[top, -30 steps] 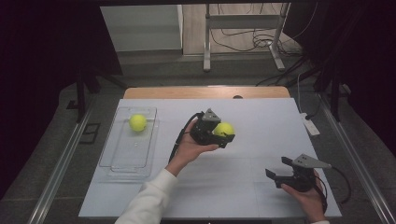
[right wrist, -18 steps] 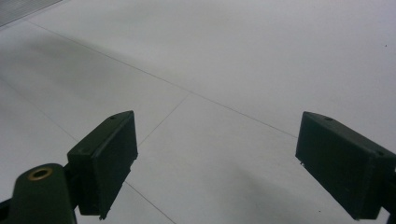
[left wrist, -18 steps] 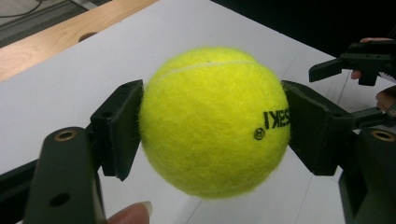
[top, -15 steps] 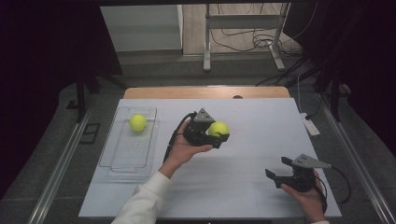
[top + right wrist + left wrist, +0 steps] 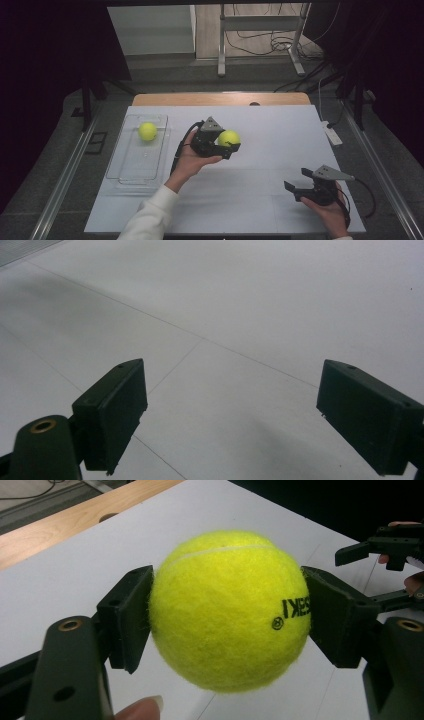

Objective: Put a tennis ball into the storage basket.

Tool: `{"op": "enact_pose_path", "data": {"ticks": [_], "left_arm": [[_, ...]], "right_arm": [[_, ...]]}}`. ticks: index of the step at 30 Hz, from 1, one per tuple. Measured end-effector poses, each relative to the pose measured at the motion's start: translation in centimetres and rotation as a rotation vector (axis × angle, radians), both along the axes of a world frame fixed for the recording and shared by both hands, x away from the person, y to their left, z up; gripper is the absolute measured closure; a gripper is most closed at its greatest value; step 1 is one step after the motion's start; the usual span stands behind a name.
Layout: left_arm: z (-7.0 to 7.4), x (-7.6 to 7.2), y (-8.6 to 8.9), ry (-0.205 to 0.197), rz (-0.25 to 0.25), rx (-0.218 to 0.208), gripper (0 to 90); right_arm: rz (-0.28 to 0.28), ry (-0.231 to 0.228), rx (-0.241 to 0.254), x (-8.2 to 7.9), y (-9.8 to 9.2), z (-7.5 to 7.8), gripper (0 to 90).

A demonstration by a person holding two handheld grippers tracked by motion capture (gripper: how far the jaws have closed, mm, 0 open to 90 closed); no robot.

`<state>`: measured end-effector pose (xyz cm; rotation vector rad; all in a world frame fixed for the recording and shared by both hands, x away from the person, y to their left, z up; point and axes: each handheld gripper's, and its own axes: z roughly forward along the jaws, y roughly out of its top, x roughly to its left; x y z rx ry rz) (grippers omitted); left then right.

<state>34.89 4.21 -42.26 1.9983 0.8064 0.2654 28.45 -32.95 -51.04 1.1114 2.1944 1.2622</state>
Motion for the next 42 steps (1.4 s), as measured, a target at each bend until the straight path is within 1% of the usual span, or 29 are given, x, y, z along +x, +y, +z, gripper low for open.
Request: {"op": "enact_pose_path", "data": {"ticks": [16,22,25,28,36,42], "left_arm": [[-0.3,-0.9,2.5,-0.006,0.037,-0.004,27.1],[-0.4,-1.1,3.8,-0.007,0.06,-0.009,27.1],[-0.5,-1.0,4.5,-0.007,0.077,-0.007,27.1],[-0.7,-1.0,5.0,-0.005,0.084,-0.003,27.1],[-0.7,-1.2,6.6,-0.007,0.11,-0.015,27.1],[-0.7,-1.3,7.7,0.003,0.126,-0.023,27.1]], "right_arm": [[-0.002,0.0,-0.008,0.0,0.1,0.0,13.4],[-0.001,0.0,-0.005,0.0,0.1,0.0,13.3],[-0.002,0.001,-0.002,-0.1,0.1,0.0,13.3],[-0.003,0.001,-0.003,-0.1,0.1,0.0,13.3],[-0.007,0.002,-0.004,-0.1,0.1,0.0,13.3],[-0.006,0.002,-0.005,-0.1,0.1,0.0,13.3]]}}
